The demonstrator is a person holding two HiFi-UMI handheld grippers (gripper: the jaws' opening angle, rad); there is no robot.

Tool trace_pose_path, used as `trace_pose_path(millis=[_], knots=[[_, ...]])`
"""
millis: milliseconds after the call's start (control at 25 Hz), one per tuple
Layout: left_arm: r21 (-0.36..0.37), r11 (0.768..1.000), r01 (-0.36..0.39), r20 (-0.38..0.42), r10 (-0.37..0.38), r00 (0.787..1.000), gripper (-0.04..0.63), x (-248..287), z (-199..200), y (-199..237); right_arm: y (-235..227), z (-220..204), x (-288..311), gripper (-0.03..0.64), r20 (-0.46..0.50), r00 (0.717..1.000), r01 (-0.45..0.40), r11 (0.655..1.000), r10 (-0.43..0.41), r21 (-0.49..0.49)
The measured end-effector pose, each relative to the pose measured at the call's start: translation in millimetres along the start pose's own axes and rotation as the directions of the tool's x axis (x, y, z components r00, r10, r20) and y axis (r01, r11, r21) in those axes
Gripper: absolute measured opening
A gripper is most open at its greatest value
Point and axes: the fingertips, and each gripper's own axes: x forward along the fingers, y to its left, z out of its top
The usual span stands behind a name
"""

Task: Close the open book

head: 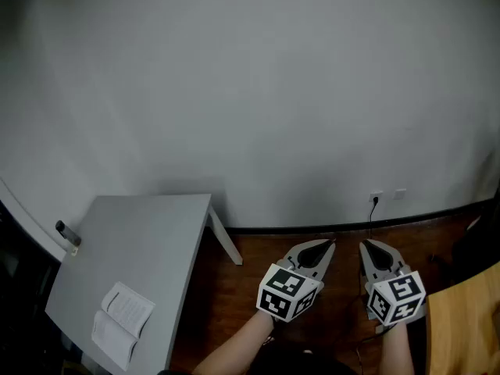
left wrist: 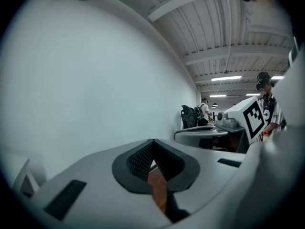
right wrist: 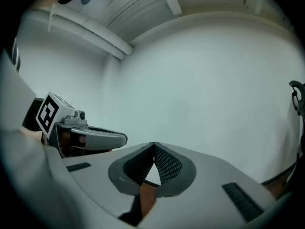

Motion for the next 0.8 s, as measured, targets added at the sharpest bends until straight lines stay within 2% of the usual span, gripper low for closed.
trace_pose_path(millis=[200,440,640,800], knots=[[-0.020,0.999,-0.050,-0.018,0.049,0.999,0.005,-17.8,-12.8,13.9,23.1,-11.3,12.2,0.006,-0.027,0.998,-0.064,0.998,0.064,0.011],[-0.067,0.984,-0.166,-0.043,0.164,0.986,0.005,-61.6,-34.7,49.2,69.8,-23.5,41.4,0.006,-0.067,0.981,-0.180,0.983,0.181,0.019],[-0.105,0.953,-0.284,-0.061,0.279,0.958,0.005,-116.1,-52.3,80.9,126.0,-30.1,66.8,0.006,-0.100,0.949,-0.299,0.954,0.299,0.016],[-0.138,0.910,-0.391,-0.076,0.384,0.920,0.005,-173.9,-65.6,109.3,186.7,-32.3,87.9,0.006,-0.125,0.906,-0.407,0.913,0.405,0.007]])
